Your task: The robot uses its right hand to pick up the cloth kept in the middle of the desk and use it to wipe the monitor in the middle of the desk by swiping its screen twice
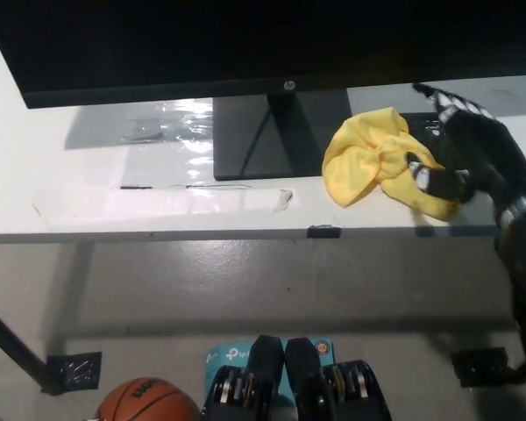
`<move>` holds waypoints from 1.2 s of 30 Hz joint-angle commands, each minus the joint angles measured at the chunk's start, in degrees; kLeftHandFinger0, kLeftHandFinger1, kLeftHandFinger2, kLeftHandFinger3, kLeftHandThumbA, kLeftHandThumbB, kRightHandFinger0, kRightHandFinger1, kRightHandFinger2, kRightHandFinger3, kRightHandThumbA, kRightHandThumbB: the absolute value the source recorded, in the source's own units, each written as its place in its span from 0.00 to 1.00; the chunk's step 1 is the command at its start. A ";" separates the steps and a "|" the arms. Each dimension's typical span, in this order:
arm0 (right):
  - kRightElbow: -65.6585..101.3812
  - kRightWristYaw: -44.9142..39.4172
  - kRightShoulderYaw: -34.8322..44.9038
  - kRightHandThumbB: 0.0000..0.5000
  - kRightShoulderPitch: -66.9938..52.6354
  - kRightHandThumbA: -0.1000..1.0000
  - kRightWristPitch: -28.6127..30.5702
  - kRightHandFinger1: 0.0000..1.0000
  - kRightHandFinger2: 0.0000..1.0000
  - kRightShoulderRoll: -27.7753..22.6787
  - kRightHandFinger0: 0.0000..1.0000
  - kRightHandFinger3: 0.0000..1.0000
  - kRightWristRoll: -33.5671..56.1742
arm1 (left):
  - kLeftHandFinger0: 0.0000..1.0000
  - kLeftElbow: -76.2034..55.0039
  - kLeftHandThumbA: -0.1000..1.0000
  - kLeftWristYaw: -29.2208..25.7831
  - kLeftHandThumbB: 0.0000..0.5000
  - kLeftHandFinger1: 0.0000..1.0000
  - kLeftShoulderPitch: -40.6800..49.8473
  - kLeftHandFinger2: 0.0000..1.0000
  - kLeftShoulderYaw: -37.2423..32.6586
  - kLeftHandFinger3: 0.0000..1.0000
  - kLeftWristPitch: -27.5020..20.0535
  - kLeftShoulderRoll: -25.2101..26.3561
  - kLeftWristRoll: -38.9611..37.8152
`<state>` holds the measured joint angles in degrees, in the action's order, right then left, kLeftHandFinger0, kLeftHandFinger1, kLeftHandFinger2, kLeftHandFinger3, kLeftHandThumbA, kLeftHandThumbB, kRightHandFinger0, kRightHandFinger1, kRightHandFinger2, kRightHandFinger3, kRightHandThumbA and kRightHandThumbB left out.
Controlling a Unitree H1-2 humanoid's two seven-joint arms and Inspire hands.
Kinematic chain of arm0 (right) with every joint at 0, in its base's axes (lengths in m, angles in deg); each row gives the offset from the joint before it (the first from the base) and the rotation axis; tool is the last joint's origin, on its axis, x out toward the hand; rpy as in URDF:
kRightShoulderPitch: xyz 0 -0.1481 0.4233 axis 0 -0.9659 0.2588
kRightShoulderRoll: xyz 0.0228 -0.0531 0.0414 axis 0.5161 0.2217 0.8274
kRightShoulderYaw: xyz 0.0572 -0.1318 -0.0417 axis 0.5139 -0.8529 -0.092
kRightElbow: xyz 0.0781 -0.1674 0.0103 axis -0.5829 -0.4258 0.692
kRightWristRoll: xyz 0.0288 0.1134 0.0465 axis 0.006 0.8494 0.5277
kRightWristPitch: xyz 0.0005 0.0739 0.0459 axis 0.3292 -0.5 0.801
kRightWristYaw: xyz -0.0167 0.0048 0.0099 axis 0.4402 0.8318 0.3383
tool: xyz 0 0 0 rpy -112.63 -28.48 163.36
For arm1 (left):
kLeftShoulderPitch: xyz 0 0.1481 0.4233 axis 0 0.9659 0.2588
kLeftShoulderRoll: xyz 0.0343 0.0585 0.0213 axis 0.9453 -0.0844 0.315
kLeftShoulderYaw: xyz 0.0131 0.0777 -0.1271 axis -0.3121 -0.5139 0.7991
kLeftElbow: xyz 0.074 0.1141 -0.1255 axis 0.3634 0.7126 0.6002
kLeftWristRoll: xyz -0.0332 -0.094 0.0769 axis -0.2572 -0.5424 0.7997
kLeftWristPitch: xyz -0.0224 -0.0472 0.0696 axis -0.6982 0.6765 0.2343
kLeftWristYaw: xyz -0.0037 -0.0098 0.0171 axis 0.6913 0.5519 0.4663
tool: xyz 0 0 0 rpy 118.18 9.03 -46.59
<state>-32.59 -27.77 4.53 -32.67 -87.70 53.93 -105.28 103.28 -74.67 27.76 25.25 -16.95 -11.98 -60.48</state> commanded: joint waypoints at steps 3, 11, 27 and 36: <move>8.39 16.20 5.32 0.48 -19.53 0.40 10.69 0.93 1.00 5.63 0.51 1.00 9.49 | 0.00 -1.07 0.75 -0.63 1.00 0.00 0.17 0.00 0.75 0.05 -1.28 0.49 -0.37; -2.55 29.09 9.18 0.42 -30.08 0.15 25.25 0.57 1.00 11.03 0.37 1.00 17.37 | 0.00 -0.08 0.74 -0.10 1.00 0.00 -0.20 0.02 1.16 0.06 -2.19 0.55 -1.63; -17.99 32.49 12.99 0.42 -32.61 0.18 32.80 0.71 0.87 13.94 0.60 0.95 24.49 | 0.00 -0.58 0.75 -0.63 1.00 0.00 -0.29 0.02 1.39 0.09 -0.64 0.64 -0.59; -19.39 30.56 12.36 0.44 -31.04 0.14 31.02 0.58 0.77 13.60 0.42 0.91 28.85 | 0.00 1.45 0.76 0.11 1.00 0.00 -2.18 0.03 1.46 0.09 -2.55 0.48 -1.75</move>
<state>-52.80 0.74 17.23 -64.57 -60.54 67.59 -81.06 104.66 -74.66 25.95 26.03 -17.18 -12.07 -60.79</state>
